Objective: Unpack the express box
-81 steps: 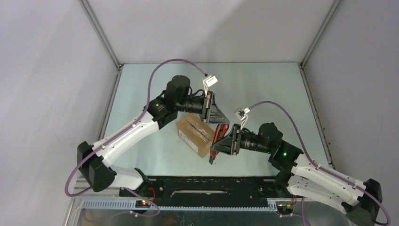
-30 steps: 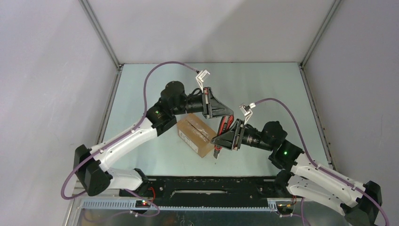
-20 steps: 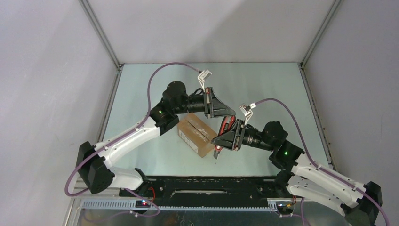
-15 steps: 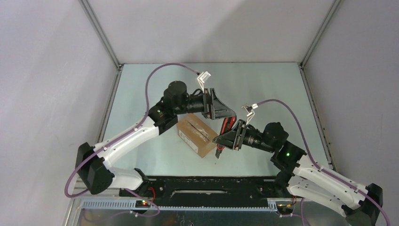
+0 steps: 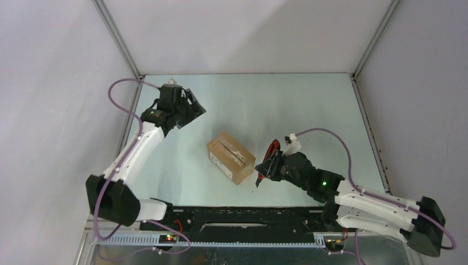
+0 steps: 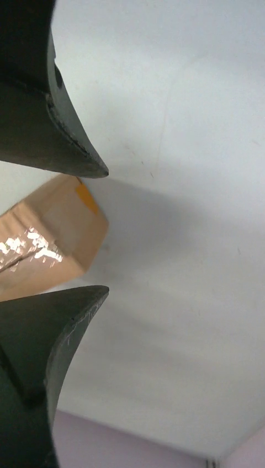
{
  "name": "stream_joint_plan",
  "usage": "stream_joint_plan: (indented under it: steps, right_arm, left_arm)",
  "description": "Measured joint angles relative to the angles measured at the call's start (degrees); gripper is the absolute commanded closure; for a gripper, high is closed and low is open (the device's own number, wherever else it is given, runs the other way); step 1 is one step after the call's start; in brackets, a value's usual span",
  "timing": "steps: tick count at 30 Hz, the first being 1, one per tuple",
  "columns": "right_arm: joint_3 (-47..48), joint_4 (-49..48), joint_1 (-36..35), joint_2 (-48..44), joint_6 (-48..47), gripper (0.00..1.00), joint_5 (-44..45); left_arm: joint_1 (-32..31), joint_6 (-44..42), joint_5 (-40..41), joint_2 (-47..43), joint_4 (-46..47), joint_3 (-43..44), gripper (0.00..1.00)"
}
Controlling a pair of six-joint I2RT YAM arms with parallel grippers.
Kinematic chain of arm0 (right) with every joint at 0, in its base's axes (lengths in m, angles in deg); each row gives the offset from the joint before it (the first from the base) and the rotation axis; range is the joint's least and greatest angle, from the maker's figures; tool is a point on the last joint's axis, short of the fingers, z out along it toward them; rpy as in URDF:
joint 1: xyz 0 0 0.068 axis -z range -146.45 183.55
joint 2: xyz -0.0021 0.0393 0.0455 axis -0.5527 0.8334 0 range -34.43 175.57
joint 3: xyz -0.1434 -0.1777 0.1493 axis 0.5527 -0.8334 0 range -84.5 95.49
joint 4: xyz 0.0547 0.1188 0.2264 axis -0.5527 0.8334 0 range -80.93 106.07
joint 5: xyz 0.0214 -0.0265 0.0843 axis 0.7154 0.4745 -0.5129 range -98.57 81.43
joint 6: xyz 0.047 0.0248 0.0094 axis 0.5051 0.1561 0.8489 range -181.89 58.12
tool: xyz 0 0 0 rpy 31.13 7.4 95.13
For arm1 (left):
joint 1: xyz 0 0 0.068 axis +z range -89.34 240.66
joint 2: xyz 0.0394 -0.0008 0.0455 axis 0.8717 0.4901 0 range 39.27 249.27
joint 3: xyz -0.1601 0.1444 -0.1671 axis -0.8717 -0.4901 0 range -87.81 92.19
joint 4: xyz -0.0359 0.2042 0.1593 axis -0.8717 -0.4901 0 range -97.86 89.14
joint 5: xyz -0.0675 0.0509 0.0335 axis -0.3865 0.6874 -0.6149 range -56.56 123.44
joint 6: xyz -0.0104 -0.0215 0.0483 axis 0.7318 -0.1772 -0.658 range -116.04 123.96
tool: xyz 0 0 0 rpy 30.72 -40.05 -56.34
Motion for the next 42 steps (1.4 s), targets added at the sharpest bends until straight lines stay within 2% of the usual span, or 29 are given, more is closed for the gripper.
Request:
stream_joint_plan:
  steps: [2,7,14,22,29,33,35,37,41,42]
  right_arm:
    - [-1.8,-0.5,-0.6,2.8,1.4,1.00,1.6]
    - [-4.5,-3.6,-0.6,9.0,3.8,1.00,4.6]
    - [-4.7,-10.1,-0.4,14.4,4.7,1.00,5.3]
    - [-4.7,-14.3,6.5,17.5,1.7,1.00,3.7]
    - [-4.7,-18.3,12.9,19.5,-3.5,1.00,2.8]
    - [-4.7,-18.5,13.9,19.8,-7.0,1.00,2.9]
    - [-4.7,-18.4,13.9,19.7,-8.2,1.00,3.3]
    - [-4.7,-18.1,13.7,19.5,-8.7,1.00,3.7]
    - [-5.8,-17.7,13.3,16.4,-8.7,1.00,3.6]
    - [-5.9,-17.6,13.3,15.2,-8.7,1.00,3.6]
  left_arm:
    - [2.2,0.7,0.2,2.9,-0.5,-1.3,0.38]
    - [2.6,3.0,-0.4,10.5,-0.2,-5.0,0.47]
    - [1.4,7.7,-0.2,11.1,1.6,-12.9,0.59]
    - [-6.1,13.2,1.6,4.2,4.1,-21.6,0.67]
    - [-14.3,18.1,3.2,-4.3,4.8,-28.0,0.68]
    - [-18.3,19.9,3.9,-5.0,5.5,-31.0,0.64]
    - [-19.4,20.4,4.3,-5.1,4.7,-31.6,0.57]
    - [-20.0,20.3,5.6,-6.0,3.3,-31.6,0.46]
    - [-20.2,16.5,10.6,-11.5,-2.4,-30.1,0.05]
    - [-20.3,14.3,12.2,-12.8,-4.7,-28.4,0.01]
